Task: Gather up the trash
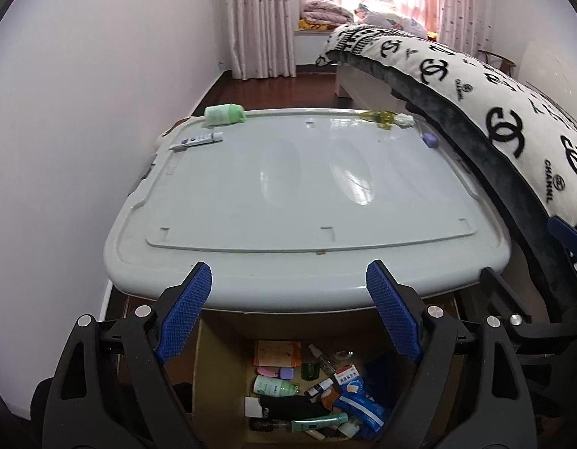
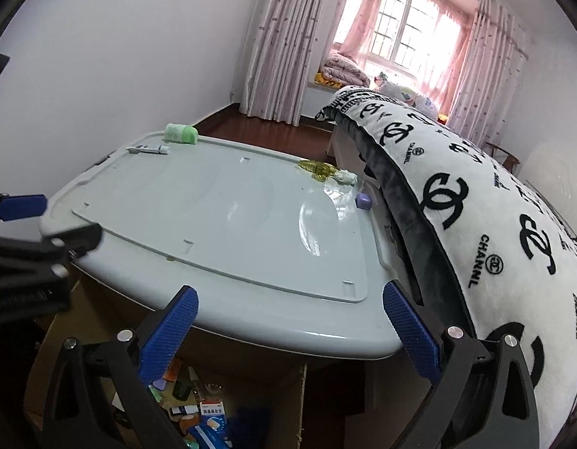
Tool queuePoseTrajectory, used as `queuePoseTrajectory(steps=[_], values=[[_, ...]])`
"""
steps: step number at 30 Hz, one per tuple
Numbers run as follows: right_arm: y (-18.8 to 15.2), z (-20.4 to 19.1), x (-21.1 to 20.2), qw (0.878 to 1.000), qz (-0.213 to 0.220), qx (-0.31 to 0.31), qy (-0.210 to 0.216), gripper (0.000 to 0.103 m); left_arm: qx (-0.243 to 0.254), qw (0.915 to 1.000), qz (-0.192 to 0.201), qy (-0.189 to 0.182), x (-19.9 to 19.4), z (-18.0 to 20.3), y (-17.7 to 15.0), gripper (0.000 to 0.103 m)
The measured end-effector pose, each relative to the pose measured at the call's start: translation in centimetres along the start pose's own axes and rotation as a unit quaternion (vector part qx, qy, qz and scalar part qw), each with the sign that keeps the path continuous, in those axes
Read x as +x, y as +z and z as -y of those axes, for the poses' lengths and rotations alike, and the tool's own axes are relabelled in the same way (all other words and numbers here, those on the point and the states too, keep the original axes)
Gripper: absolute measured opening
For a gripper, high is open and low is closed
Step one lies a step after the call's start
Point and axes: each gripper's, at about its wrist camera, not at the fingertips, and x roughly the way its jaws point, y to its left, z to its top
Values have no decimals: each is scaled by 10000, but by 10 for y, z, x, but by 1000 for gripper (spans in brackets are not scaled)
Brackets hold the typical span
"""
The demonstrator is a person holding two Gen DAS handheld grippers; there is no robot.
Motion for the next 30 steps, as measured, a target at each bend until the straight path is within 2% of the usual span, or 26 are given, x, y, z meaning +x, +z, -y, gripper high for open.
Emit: queuePoseTrajectory(steps=[5, 7, 13, 17, 24, 30], values=[[8, 9, 1, 9997, 29, 237, -42, 98, -62, 9999, 74, 117, -1, -9, 4, 83], [16, 12, 2, 9995, 81, 265, -118, 98, -59, 9997, 140, 181, -4, -10, 5, 91], [37, 24, 3, 9977, 415, 443, -316, 98, 100, 9994, 276, 187, -10, -9, 8, 91], [31, 29, 9, 9974, 392, 490, -356, 98, 159, 9989, 349, 270, -11, -8, 8, 91], [23, 31, 18, 9979, 247, 489, -347, 97, 101, 9990, 429, -23, -14, -7, 11, 91], [22, 31, 18, 9979, 237, 475, -364, 97, 237, 9983, 515, 150, -16, -3, 12, 91]])
